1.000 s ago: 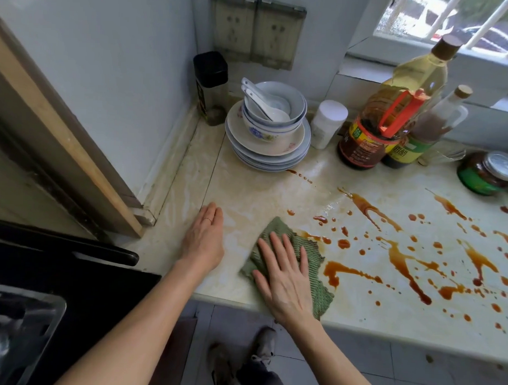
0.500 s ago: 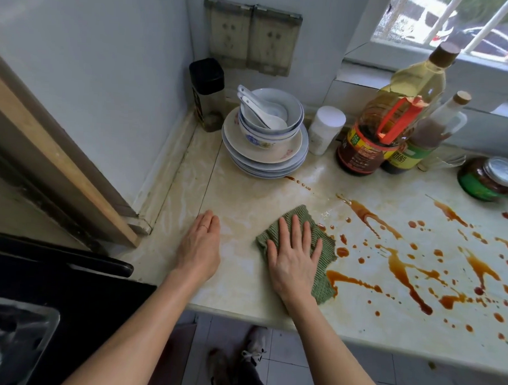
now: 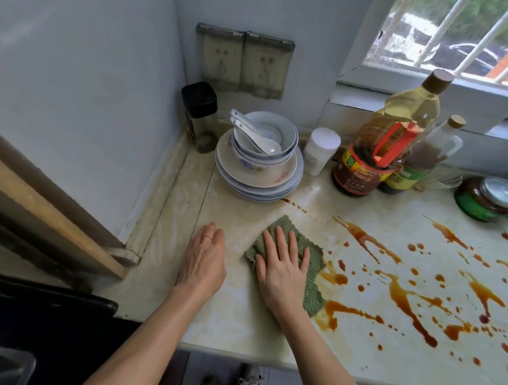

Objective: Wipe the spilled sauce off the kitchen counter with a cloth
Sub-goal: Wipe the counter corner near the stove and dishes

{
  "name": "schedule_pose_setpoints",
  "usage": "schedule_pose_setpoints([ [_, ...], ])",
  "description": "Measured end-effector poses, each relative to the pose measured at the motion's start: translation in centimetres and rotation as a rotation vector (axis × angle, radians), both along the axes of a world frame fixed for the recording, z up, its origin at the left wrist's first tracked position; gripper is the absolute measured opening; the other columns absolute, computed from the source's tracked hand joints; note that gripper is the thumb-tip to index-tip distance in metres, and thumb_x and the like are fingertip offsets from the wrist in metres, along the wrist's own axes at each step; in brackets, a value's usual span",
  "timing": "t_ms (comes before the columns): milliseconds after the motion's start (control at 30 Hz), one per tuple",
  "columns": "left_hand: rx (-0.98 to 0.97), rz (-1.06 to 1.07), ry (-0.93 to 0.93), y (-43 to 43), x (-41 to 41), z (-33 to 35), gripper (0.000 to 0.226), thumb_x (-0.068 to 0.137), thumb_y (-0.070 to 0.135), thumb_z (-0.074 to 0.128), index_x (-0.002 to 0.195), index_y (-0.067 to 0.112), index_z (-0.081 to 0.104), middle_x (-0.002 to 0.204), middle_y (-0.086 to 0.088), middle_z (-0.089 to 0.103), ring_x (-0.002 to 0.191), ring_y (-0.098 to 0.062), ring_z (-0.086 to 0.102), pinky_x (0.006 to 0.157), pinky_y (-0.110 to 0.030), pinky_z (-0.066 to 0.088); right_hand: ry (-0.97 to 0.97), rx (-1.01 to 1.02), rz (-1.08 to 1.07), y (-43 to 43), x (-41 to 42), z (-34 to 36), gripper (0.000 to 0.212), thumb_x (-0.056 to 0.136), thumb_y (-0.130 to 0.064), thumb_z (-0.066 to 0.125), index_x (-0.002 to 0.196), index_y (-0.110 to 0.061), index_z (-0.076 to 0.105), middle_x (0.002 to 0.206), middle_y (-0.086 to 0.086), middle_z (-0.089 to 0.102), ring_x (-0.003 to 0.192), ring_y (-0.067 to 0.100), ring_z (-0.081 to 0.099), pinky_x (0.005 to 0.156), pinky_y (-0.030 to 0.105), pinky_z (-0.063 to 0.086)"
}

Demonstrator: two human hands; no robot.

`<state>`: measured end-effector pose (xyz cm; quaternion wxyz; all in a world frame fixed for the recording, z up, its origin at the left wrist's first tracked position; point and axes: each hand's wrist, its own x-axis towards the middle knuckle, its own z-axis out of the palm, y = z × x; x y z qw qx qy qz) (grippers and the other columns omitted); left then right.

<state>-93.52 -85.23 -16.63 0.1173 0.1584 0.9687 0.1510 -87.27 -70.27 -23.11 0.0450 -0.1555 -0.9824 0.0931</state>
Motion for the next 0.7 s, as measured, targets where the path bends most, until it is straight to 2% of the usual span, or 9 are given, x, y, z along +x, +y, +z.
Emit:
schedule_pose_setpoints([
  [100, 0.004, 0.002, 0.0, 0.4, -0.7, -0.2, 0.065, 0.081, -0.003, 0.036, 0.144, 0.007, 0.022, 0.156, -0.011, 0.012, 0.143, -0.025, 0.012, 0.115, -0.031, 0.018, 0.028, -0.009, -0.03, -0.8, 0.4, 0.0, 0.054, 0.095, -0.042, 0.035, 0.146, -0.027, 0.043, 0.155, -0.001, 0.037, 0.146, 0.026, 0.025, 0.114, 0.058, 0.011],
  [200, 0.008, -0.006, 0.005, 0.9, -1.2, -0.2, 0.065, 0.082, 0.002, 0.042, 0.144, 0.007, 0.021, 0.155, -0.01, 0.014, 0.142, -0.024, 0.016, 0.114, -0.028, 0.018, 0.064, 0.007, 0.143, -0.8, -1.2, 0.4, 0.052, 0.092, -0.034, 0.039, 0.142, -0.024, 0.05, 0.15, -0.001, 0.045, 0.144, 0.027, 0.03, 0.112, 0.059, 0.013],
  [300, 0.007, -0.024, -0.01, 1.8, -1.6, 0.1, 0.065, 0.084, 0.005, 0.046, 0.144, 0.008, 0.022, 0.155, -0.009, 0.013, 0.141, -0.024, 0.02, 0.111, -0.028, 0.021, 0.038, -0.009, 0.268, -0.2, -4.1, 1.1, 0.052, 0.091, -0.034, 0.038, 0.141, -0.027, 0.049, 0.148, -0.002, 0.047, 0.144, 0.028, 0.031, 0.113, 0.06, 0.012],
  [433, -0.004, -0.053, -0.017, 3.0, -2.1, -0.1, 0.063, 0.087, 0.008, 0.042, 0.145, 0.008, 0.019, 0.156, -0.008, 0.012, 0.141, -0.023, 0.02, 0.113, -0.028, 0.021, -0.05, -0.023, 0.306, 0.9, -5.6, 1.4, 0.056, 0.093, -0.045, 0.026, 0.147, -0.034, 0.039, 0.155, -0.005, 0.036, 0.147, 0.027, 0.023, 0.116, 0.059, 0.004],
  [600, 0.013, -0.093, 0.012, 4.2, -2.4, -0.2, 0.06, 0.086, 0.006, 0.04, 0.144, 0.007, 0.024, 0.154, -0.009, 0.018, 0.14, -0.024, 0.022, 0.112, -0.028, 0.021, -0.13, -0.007, 0.194, 2.8, -6.6, 2.0, 0.07, 0.088, -0.053, 0.003, 0.153, -0.035, 0.021, 0.162, -0.008, 0.018, 0.151, 0.022, 0.004, 0.116, 0.057, -0.01],
  [700, 0.017, -0.112, 0.017, 4.7, -2.5, -0.4, 0.06, 0.085, 0.004, 0.038, 0.144, 0.005, 0.023, 0.154, -0.011, 0.019, 0.141, -0.023, 0.02, 0.114, -0.028, 0.02, -0.187, -0.008, 0.185, 3.5, -7.4, 2.4, 0.061, 0.096, -0.05, 0.009, 0.155, -0.034, 0.013, 0.163, -0.008, 0.013, 0.151, 0.021, -0.003, 0.116, 0.059, -0.011],
])
